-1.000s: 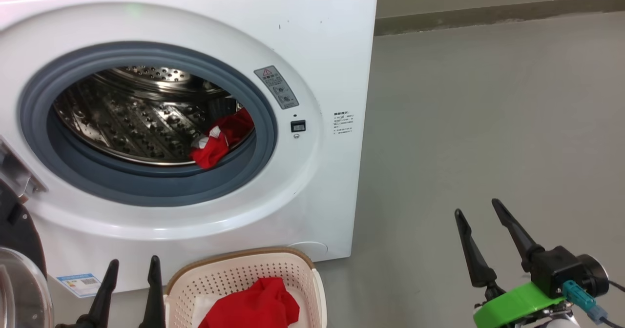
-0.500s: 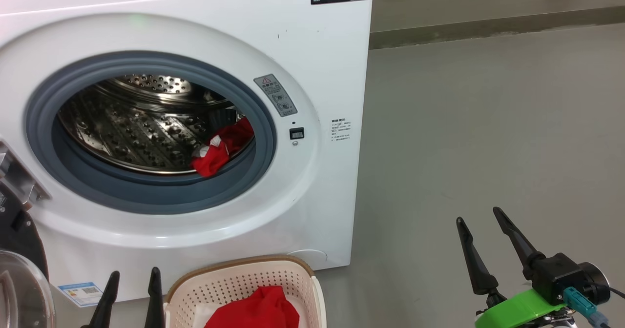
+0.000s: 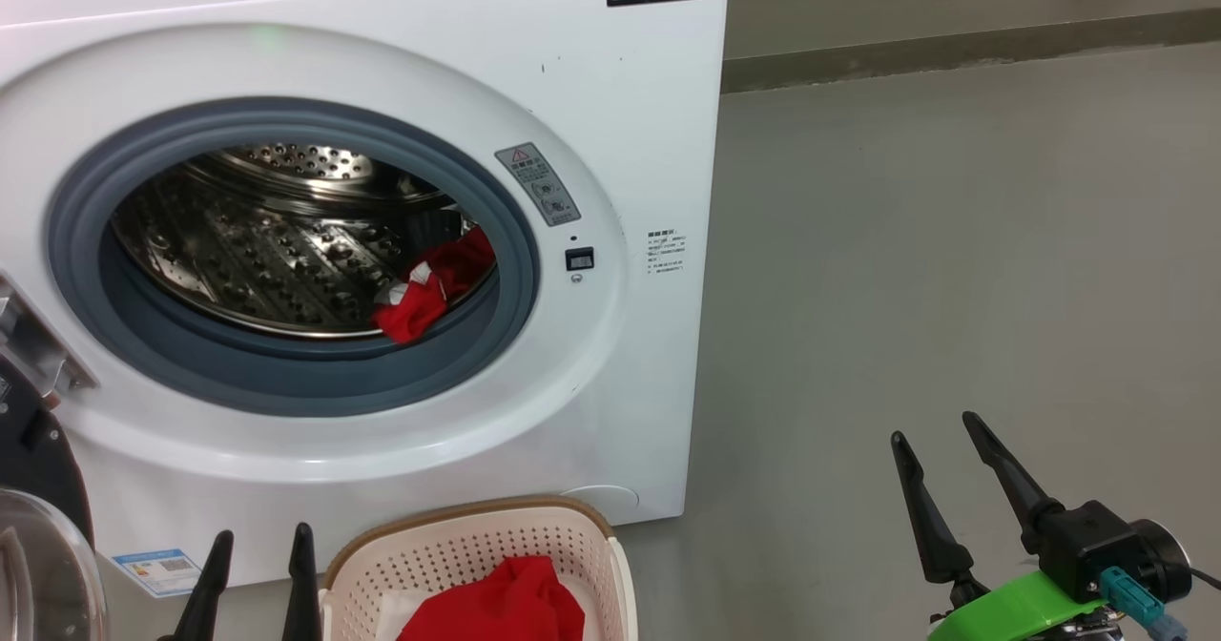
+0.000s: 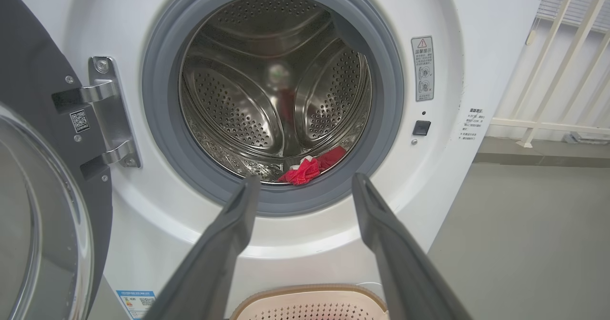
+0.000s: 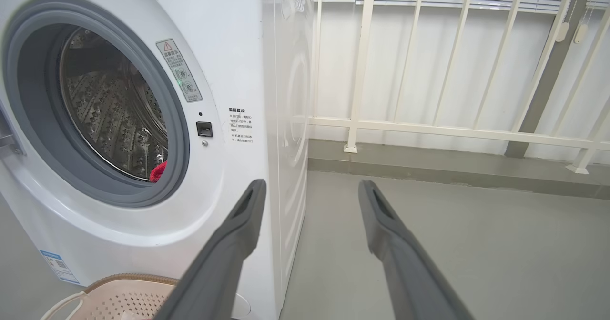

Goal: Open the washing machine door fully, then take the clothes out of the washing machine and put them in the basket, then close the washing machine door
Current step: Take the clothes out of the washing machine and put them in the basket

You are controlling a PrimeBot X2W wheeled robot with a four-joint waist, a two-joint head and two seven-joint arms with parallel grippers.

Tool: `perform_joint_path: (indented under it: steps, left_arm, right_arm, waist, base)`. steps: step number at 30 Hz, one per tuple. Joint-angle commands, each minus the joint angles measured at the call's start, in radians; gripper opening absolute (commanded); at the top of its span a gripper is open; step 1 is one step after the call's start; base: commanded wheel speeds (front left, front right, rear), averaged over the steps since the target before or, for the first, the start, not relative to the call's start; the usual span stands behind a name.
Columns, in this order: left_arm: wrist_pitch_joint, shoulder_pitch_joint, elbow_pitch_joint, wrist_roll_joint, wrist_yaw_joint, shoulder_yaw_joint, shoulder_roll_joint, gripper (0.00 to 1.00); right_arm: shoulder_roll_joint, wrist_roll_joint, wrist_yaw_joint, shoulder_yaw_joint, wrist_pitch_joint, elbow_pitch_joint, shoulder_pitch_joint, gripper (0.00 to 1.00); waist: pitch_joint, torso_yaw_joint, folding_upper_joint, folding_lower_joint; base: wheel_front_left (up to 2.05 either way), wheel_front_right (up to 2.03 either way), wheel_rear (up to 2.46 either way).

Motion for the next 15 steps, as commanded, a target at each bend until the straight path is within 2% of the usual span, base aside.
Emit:
perform_joint_path:
  steps: [1, 15]
  left_arm:
    - [-0.012, -0.024, -0.022, 0.003, -0.008, 0.036, 0.006, 1.00]
    - [-0.012, -0.018, -0.022, -0.015, 0.007, 0.027, 0.005, 1.00]
  right_arm:
    - [-0.015, 0.002, 0.006, 0.022, -0.006, -0.025, -0.020, 1.00]
    - [-0.017, 0.007, 0.006, 0.025, -0.006, -0.019, -0.019, 1.00]
  waist:
    - [0.000, 0.000, 0.0000, 0.0000]
    - [-0.002, 0.004, 0.0000, 0.0000]
  base:
    - [0.00, 0.00, 0.00]
    - [0.00, 0.00, 0.00]
